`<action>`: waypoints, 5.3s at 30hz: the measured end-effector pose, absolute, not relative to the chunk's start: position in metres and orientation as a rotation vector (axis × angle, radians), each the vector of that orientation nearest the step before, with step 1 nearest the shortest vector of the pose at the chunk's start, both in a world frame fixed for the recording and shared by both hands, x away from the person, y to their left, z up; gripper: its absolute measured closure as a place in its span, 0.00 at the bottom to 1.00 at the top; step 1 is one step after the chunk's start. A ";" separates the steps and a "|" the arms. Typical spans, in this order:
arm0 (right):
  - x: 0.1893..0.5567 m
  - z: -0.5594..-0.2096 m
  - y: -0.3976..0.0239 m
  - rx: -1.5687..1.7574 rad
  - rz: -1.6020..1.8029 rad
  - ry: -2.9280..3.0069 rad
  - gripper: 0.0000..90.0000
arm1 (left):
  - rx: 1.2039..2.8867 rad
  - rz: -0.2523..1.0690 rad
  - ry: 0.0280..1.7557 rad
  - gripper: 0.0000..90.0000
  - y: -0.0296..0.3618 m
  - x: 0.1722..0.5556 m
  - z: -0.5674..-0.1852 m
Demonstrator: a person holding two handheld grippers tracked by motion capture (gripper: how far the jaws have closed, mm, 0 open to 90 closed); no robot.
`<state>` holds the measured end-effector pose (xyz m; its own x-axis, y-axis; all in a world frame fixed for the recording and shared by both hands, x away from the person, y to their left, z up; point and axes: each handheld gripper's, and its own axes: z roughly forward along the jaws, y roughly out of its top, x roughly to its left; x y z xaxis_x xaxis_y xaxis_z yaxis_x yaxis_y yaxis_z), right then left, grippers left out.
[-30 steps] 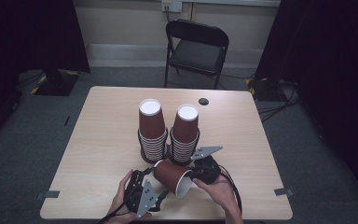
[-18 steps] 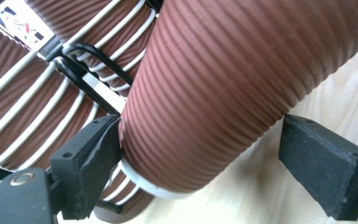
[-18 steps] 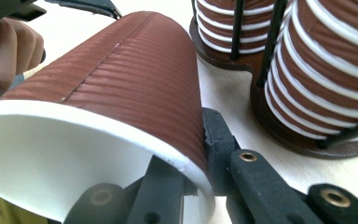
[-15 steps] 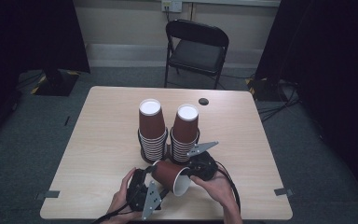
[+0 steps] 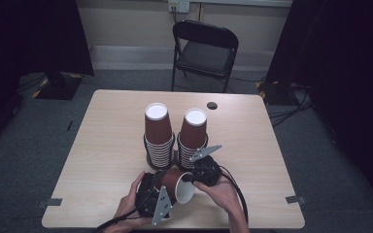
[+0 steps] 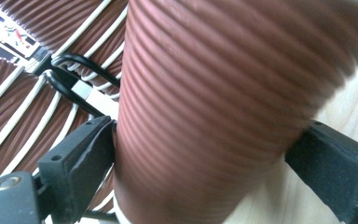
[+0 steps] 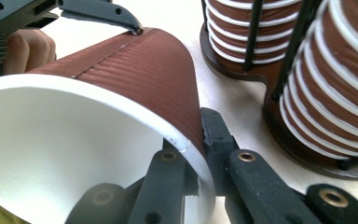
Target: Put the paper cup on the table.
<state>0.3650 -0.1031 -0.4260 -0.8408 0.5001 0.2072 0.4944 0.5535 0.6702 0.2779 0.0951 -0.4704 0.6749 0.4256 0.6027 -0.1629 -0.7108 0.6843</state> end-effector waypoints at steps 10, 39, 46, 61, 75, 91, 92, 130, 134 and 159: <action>0.366 -0.425 -0.104 0.897 1.224 2.750 0.97 | 2.152 1.001 0.222 0.10 0.089 0.279 -0.466; 0.371 -0.433 -0.086 0.928 1.223 2.786 0.96 | 2.093 0.978 0.209 0.06 0.072 0.284 -0.460; 0.368 -0.434 -0.084 0.928 1.255 2.785 0.97 | 2.056 0.952 0.239 0.05 0.071 0.286 -0.458; 0.368 -0.433 -0.088 0.959 1.271 2.751 0.93 | 2.018 0.934 0.248 0.07 0.077 0.288 -0.461; 0.359 -0.429 -0.095 0.963 1.372 2.638 0.78 | 1.927 0.840 0.324 0.08 0.090 0.290 -0.461; 0.351 -0.428 -0.118 1.001 1.602 2.394 0.49 | 1.868 0.735 0.535 0.07 0.114 0.302 -0.463; 0.350 -0.428 -0.120 1.000 1.619 2.361 0.47 | 1.861 0.730 0.554 0.07 0.119 0.304 -0.462; 0.314 -0.478 -0.203 1.107 1.570 1.883 0.16 | 1.589 0.731 0.916 0.07 0.218 0.339 -0.460; 0.314 -0.481 -0.204 1.138 1.500 1.862 0.15 | 1.565 0.738 0.964 0.07 0.225 0.351 -0.456; 0.310 -0.495 -0.208 1.128 1.486 1.765 0.15 | 1.518 0.748 1.065 0.05 0.240 0.417 -0.460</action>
<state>0.3105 -0.2078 -0.4950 -0.4852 0.8692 0.0948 0.2412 0.0289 0.9700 0.4172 0.2399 -0.4603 0.4004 0.9126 -0.0823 0.2326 -0.0143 0.9725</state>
